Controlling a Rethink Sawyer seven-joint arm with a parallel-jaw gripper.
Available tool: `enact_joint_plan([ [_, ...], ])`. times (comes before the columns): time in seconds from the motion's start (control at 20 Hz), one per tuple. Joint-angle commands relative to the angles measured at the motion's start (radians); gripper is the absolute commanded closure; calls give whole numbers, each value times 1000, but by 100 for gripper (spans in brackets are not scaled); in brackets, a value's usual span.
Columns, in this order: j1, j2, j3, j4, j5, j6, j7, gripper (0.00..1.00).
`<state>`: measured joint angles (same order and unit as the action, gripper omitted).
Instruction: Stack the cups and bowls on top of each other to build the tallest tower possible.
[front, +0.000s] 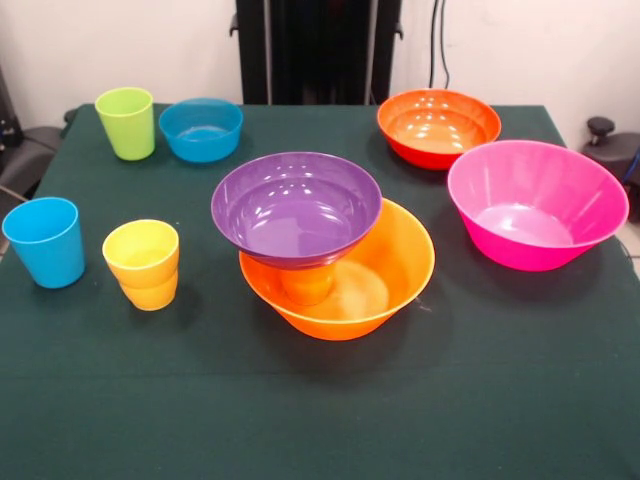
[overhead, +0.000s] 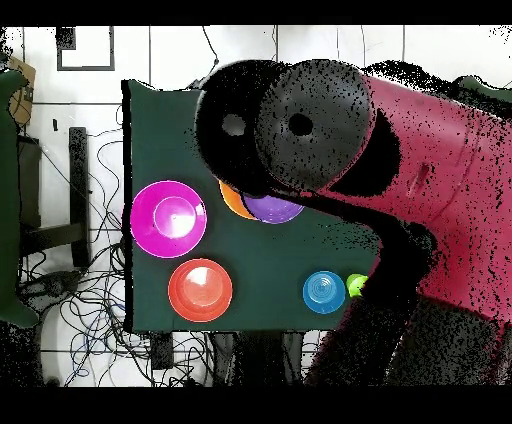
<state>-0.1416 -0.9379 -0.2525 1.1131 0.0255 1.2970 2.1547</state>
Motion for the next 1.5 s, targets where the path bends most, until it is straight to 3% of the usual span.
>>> enact_joint_plan([
  [0.05, -110, -120, 179, 187, 96, -118, -376, 0],
  [0.7, -126, -142, 226, 165, 21, -69, -325, 0],
  [1.5, -95, -60, 244, 75, -64, -9, -203, 0],
])
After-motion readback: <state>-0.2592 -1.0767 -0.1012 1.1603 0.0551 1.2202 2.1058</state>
